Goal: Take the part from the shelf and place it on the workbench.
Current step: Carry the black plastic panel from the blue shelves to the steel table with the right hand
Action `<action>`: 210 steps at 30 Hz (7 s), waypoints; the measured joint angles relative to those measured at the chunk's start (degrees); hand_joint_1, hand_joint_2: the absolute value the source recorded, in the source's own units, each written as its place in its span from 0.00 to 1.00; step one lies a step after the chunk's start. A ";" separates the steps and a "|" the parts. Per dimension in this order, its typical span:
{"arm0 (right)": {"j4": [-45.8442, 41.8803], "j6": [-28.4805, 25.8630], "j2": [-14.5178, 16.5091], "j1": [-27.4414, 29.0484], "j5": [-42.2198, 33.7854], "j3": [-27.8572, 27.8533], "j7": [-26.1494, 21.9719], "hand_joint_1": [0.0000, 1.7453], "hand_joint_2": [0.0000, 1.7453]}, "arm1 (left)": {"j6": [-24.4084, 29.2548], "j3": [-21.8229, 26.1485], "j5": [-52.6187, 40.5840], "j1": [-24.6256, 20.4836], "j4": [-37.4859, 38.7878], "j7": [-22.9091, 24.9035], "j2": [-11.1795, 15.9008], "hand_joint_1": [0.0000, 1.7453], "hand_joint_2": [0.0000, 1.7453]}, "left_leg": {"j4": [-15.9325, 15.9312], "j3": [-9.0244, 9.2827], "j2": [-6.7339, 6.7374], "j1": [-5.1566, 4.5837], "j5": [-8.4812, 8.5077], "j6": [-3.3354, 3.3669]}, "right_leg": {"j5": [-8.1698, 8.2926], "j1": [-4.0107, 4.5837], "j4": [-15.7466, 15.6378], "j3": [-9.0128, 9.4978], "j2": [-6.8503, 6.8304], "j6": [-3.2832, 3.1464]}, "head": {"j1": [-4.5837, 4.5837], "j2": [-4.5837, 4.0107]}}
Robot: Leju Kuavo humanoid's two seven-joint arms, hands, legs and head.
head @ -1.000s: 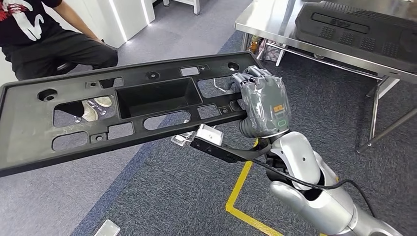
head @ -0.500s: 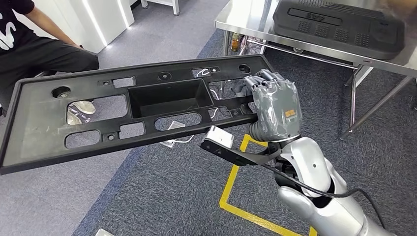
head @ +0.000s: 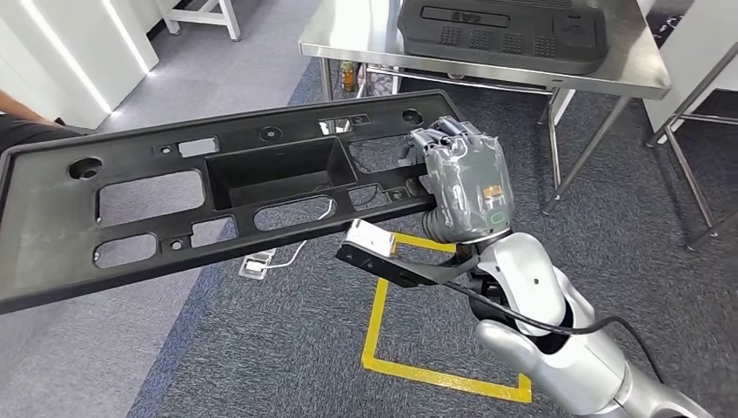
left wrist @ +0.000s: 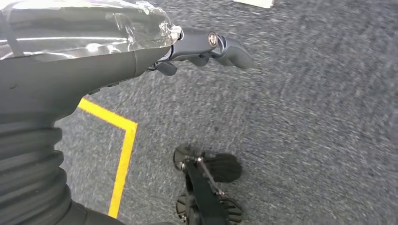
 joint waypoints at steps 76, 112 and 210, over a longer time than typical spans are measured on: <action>-0.30 3.08 -0.01 -0.57 3.54 0.45 1.39 1.00 1.00 | 0.01 -0.07 -0.62 -0.35 -0.02 0.03 0.60 0.00 1.00 | -0.43 1.32 3.95 -0.15 -1.25 0.35 | 0.26 -0.46 1.37 -1.50 -5.55 1.69 | 1.80 0.00; -0.44 3.66 0.02 -0.86 4.40 1.78 0.90 1.00 1.00 | -0.23 -0.50 -1.03 -1.17 -0.02 0.07 0.78 0.00 1.00 | 2.41 1.10 3.91 -0.34 -3.92 -0.76 | -0.40 -0.39 -0.23 -0.21 -5.33 -0.48 | 0.90 0.00; -0.14 4.44 -0.41 -1.86 5.29 2.91 -0.01 1.00 1.00 | -0.58 -1.53 -1.44 -2.39 -0.01 0.71 0.96 0.00 1.00 | 12.03 -6.96 3.45 0.09 -3.48 -1.13 | -2.62 -0.27 -1.13 2.83 -5.28 -1.06 | -0.33 0.00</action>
